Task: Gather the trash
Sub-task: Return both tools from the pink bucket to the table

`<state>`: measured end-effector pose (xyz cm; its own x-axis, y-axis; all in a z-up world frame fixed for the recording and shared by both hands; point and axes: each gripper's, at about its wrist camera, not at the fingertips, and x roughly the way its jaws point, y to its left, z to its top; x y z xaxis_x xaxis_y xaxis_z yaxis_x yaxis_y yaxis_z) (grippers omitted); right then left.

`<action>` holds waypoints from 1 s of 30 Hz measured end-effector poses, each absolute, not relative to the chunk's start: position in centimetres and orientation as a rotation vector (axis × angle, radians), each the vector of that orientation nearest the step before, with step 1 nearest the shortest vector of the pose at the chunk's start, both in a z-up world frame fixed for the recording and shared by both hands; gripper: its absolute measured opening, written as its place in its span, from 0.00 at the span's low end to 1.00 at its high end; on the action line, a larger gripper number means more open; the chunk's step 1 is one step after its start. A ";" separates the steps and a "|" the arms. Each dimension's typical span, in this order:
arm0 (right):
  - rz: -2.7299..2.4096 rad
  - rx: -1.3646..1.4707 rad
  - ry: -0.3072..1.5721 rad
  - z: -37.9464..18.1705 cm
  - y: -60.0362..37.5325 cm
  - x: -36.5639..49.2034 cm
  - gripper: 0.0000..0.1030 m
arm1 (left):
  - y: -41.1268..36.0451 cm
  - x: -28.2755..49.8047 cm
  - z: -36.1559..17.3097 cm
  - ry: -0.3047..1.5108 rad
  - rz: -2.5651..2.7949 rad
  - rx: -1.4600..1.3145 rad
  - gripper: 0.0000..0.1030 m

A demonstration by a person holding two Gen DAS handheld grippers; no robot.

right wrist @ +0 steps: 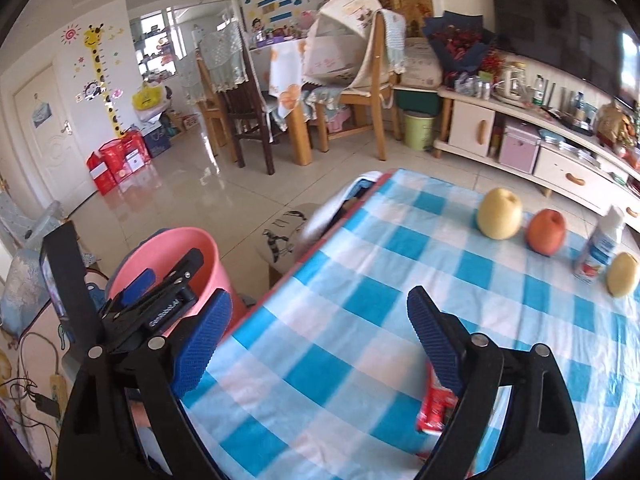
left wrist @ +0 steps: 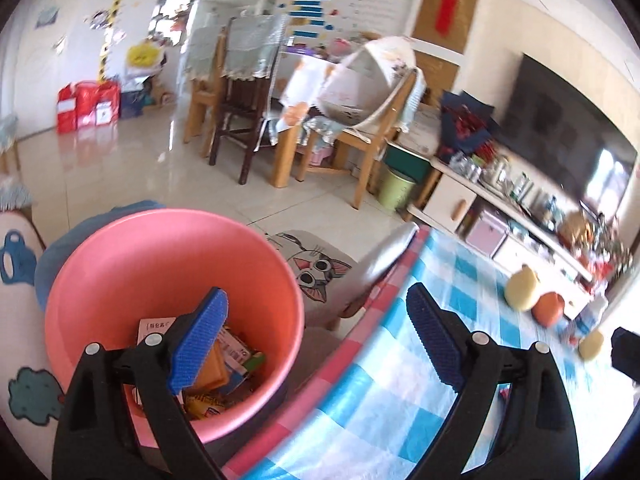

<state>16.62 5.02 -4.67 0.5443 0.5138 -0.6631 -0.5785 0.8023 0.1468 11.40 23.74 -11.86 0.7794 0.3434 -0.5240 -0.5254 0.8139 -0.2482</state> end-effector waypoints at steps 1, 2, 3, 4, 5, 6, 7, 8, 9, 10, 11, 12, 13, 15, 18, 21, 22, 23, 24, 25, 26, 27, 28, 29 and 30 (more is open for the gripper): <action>0.638 -0.091 0.751 -4.6 4.1 16.3 0.86 | 23.0 11.7 -11.8 0.486 0.473 -0.378 0.89; 0.623 -0.090 0.745 -4.5 3.1 16.0 0.87 | 22.3 11.8 -11.8 0.492 0.464 -0.358 0.89; 0.612 -0.090 0.738 -4.3 2.4 15.8 0.88 | 21.8 12.0 -11.8 0.497 0.456 -0.340 0.91; 0.600 -0.093 0.727 -4.2 1.5 15.4 0.88 | 21.3 12.1 -11.8 0.502 0.447 -0.323 0.92; 0.587 -0.097 0.717 -4.1 0.7 15.1 0.88 | 20.8 12.2 -11.8 0.508 0.441 -0.309 0.93; 0.574 -0.100 0.709 -4.2 0.0 14.9 0.89 | 20.2 12.4 -11.8 0.515 0.433 -0.294 0.93; 0.562 -0.102 0.702 -4.2 -0.8 14.5 0.89 | 19.7 12.5 -11.7 0.518 0.426 -0.280 0.93; 0.552 -0.099 0.697 -4.3 -1.5 14.2 0.89 | 19.2 12.7 -11.6 0.519 0.416 -0.267 0.93; 0.542 -0.095 0.693 -4.4 -2.2 13.9 0.89 | 18.7 12.8 -11.6 0.521 0.408 -0.255 0.93; 0.530 -0.090 0.690 -4.6 -3.0 13.6 0.89 | 18.1 12.8 -11.6 0.524 0.401 -0.240 0.93; 0.522 -0.085 0.688 -4.8 -3.7 13.5 0.89 | 17.7 12.9 -11.6 0.525 0.394 -0.228 0.93; 0.515 -0.081 0.687 -5.0 -4.3 13.3 0.89 | 17.2 13.0 -11.6 0.524 0.387 -0.215 0.93; 0.509 -0.076 0.685 -5.1 -4.9 13.2 0.89 | 16.6 13.1 -11.6 0.523 0.375 -0.198 0.93; 0.496 -0.075 0.682 -5.5 -5.8 13.0 0.89 | 15.8 13.3 -11.6 0.528 0.357 -0.176 0.93; 0.473 -0.078 0.675 -6.1 -7.3 12.9 0.89 | 14.5 13.9 -11.7 0.535 0.336 -0.151 0.93; 0.464 -0.064 0.687 -6.7 -8.5 12.8 0.90 | 13.3 14.4 -11.8 0.543 0.325 -0.128 0.93; 0.463 -0.061 0.691 -6.9 -8.8 12.9 0.89 | 12.9 14.5 -11.8 0.545 0.321 -0.118 0.93; 0.460 -0.059 0.695 -7.1 -9.2 12.9 0.89 | 12.4 14.7 -11.9 0.547 0.318 -0.106 0.93; 0.457 -0.057 0.698 -7.3 -9.5 12.9 0.89 | 12.0 14.7 -11.9 0.549 0.315 -0.098 0.93; 0.455 -0.054 0.703 -7.5 -9.7 13.0 0.90 | 11.6 14.9 -12.0 0.553 0.309 -0.086 0.93; 0.456 -0.049 0.710 -7.7 -10.0 13.0 0.89 | 11.2 15.0 -12.0 0.557 0.303 -0.078 0.93; 0.459 -0.046 0.715 -7.9 -10.3 13.0 0.89 | 10.9 15.1 -12.0 0.560 0.297 -0.073 0.93; 0.459 -0.046 0.718 -8.1 -10.5 13.1 0.89 | 10.5 15.2 -12.1 0.564 0.290 -0.066 0.93; 0.457 -0.045 0.721 -8.2 -10.7 13.1 0.89 | 10.1 15.4 -12.0 0.566 0.281 -0.059 0.93; 0.455 -0.042 0.727 -8.5 -10.9 13.1 0.89 | 9.7 15.5 -12.0 0.567 0.272 -0.054 0.93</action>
<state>13.14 -10.92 -8.45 0.6544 0.3865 -0.6499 -0.4154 0.9019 0.1181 15.51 9.75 -12.03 0.8087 0.2397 -0.5371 -0.2694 0.9627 0.0241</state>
